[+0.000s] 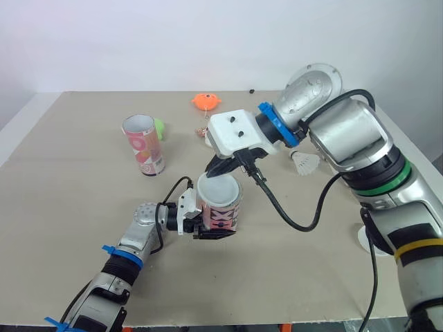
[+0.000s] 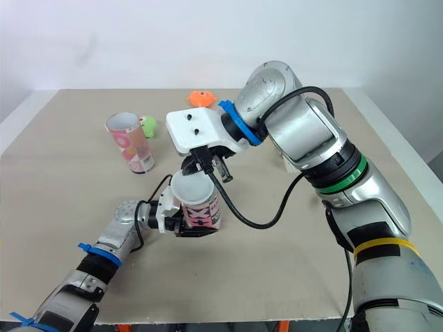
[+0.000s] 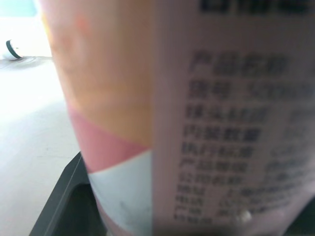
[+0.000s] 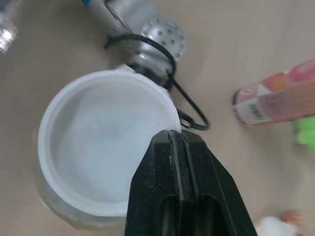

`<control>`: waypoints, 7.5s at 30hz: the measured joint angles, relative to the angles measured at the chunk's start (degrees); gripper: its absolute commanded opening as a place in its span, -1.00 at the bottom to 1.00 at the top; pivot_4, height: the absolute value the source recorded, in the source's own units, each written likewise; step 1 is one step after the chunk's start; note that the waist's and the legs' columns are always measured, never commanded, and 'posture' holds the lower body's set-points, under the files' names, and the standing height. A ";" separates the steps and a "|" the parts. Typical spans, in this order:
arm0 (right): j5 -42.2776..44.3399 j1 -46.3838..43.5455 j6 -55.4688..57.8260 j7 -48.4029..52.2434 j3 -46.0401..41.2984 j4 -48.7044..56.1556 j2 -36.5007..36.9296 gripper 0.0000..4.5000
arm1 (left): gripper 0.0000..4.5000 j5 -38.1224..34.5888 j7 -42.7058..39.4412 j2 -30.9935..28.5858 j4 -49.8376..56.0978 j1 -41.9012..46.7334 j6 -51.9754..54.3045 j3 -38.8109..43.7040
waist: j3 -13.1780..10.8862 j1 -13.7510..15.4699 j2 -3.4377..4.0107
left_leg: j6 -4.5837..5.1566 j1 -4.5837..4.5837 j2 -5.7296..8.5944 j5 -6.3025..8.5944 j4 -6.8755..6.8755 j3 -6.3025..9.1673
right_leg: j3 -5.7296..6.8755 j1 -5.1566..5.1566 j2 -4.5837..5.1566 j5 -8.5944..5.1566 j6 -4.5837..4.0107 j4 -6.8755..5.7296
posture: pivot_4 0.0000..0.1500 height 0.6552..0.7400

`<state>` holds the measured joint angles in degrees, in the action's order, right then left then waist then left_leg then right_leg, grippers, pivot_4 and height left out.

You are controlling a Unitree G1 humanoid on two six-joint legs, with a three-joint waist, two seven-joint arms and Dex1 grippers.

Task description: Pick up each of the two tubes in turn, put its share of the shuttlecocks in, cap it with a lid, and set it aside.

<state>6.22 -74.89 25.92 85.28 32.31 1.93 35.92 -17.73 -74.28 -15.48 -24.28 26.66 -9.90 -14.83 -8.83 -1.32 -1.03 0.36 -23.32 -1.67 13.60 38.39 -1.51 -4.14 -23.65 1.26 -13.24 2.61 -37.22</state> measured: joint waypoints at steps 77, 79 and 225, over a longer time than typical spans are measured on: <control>7.29 11.55 -8.85 -0.22 -12.45 7.70 1.13 -0.95 | 0.33 0.15 -0.15 -3.48 3.49 -0.25 3.40 -0.21 | -0.03 -0.09 -0.05 | 0.00 0.14 -0.55 0.00 -0.44 0.02 | 0.00 -0.16 -0.62 -0.12 -0.47 0.00 | 1.00 1.00; 8.96 9.86 -7.08 1.38 -12.72 7.91 1.93 -0.95 | 0.33 0.16 -0.25 -3.47 3.38 -0.18 3.36 -0.22 | -0.03 -0.09 -0.06 | 0.00 0.16 -0.56 0.01 -0.49 0.02 | 0.00 -0.16 -0.62 -0.16 -0.49 0.00 | 1.00 1.00; 15.20 -0.06 -5.83 4.90 6.16 -4.77 2.68 -1.00 | 0.33 0.26 2.20 -1.94 2.12 -1.44 2.38 2.03 | 0.05 -0.03 -0.06 | 0.08 0.14 -1.00 -0.13 -0.66 -0.13 | -0.10 -0.50 -1.13 0.07 -1.07 -0.06 | 1.00 1.00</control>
<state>21.42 -74.94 20.09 90.18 38.47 -2.84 38.60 -17.47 -72.08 -17.42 -22.16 25.22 -7.51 -12.80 -8.78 -1.35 -1.09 0.44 -23.19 -2.67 13.47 37.72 -1.63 -4.23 -24.15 0.13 -13.16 1.54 -37.28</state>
